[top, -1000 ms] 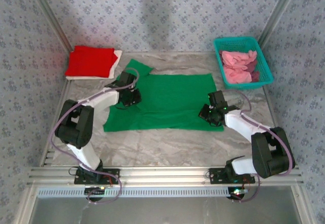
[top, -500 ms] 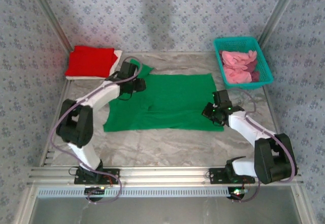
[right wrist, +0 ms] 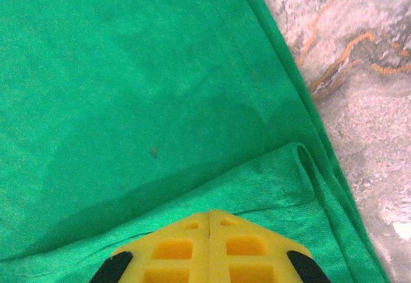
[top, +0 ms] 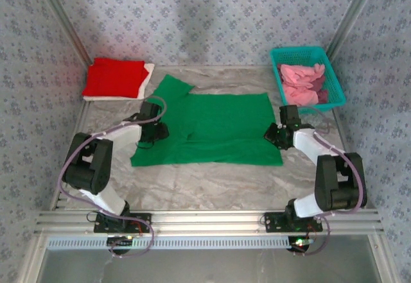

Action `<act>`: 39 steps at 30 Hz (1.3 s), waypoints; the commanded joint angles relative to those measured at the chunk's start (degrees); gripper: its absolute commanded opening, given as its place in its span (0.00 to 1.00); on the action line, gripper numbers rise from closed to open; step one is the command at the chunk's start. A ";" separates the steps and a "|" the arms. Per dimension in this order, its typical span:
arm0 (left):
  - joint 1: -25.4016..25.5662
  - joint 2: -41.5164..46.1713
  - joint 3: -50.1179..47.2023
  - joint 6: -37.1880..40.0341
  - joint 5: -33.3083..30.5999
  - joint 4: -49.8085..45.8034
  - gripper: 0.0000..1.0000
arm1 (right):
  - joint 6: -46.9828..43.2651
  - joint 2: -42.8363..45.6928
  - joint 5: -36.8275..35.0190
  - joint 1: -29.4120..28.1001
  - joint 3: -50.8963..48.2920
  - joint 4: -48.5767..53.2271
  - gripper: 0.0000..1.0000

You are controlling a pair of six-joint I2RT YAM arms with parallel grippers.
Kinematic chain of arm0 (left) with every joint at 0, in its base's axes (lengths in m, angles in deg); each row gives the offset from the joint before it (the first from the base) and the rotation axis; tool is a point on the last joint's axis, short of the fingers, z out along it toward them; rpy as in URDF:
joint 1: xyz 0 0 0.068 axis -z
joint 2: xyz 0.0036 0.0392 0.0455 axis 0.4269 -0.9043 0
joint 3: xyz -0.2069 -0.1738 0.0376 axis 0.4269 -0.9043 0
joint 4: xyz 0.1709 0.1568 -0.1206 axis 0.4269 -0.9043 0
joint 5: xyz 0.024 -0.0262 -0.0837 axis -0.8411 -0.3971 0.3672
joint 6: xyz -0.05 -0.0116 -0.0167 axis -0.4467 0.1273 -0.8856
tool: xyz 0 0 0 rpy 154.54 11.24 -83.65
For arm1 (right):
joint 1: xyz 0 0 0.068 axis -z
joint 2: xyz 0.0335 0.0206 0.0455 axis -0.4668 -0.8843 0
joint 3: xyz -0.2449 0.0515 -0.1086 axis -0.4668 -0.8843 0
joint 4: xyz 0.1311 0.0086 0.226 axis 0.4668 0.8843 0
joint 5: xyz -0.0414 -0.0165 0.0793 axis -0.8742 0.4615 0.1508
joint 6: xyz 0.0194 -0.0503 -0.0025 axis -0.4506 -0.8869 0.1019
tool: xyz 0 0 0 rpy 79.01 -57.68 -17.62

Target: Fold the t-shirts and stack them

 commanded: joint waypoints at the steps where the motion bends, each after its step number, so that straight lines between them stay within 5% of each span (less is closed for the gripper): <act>1: -1.79 -0.88 -2.32 -2.50 1.43 4.41 0.43 | 0.00 -2.14 -1.15 0.68 -0.41 1.67 0.00; 10: -6.32 -1.02 -5.79 -2.23 2.10 5.08 0.43 | -5.25 5.02 -0.40 3.34 -0.57 6.07 0.13; 24: -13.00 0.19 -8.07 -0.89 4.40 6.42 0.43 | -13.68 -2.70 16.52 4.51 2.44 1.16 0.30; 33: -13.31 -0.72 -7.96 -0.54 5.05 6.63 0.43 | -14.33 -7.78 18.05 3.25 1.26 -2.47 0.31; 39: -13.29 -1.37 -7.53 -0.54 5.66 6.62 0.43 | -14.03 -8.99 18.97 2.80 1.08 -3.74 0.19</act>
